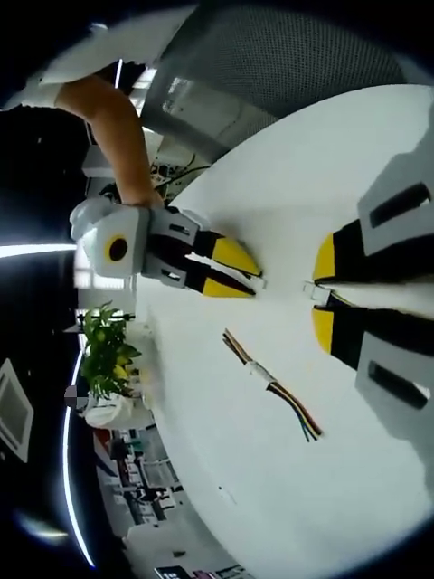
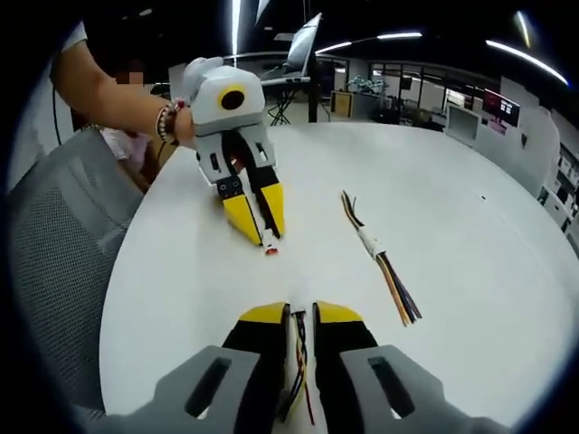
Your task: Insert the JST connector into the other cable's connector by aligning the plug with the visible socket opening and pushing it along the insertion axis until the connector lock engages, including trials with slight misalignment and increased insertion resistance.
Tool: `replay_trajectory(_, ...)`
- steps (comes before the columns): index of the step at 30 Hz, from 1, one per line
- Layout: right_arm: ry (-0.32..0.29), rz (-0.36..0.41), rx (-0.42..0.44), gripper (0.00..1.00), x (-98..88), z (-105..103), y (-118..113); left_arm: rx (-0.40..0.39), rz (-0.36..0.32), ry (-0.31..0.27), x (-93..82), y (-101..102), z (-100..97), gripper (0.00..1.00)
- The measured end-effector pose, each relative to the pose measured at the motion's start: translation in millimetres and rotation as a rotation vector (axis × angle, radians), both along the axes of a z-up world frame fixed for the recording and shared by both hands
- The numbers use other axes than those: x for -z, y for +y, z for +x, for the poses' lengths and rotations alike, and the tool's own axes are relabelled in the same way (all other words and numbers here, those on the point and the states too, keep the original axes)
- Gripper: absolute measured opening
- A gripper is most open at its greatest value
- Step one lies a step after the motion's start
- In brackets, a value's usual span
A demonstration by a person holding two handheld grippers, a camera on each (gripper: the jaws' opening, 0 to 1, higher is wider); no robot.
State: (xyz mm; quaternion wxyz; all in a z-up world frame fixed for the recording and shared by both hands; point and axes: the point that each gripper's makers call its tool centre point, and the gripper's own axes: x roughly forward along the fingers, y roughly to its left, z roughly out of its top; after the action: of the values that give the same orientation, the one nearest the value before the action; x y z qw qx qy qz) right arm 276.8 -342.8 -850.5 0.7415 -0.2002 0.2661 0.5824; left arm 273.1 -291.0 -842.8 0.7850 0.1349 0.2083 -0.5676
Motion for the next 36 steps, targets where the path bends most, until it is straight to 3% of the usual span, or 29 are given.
replay_trajectory(21, -0.041, -0.004, -0.083, 0.04, -1.2, -7.1, 0.7, 0.025, -0.004, -0.016, -0.7, -1.3, 0.3, 0.0)
replay_trajectory(36, -0.101, -0.012, -0.19, 0.04, -19.1, -13.4, 13.9, 0.121, 0.015, -0.04, -16.7, -11.6, -2.5, 0.0)
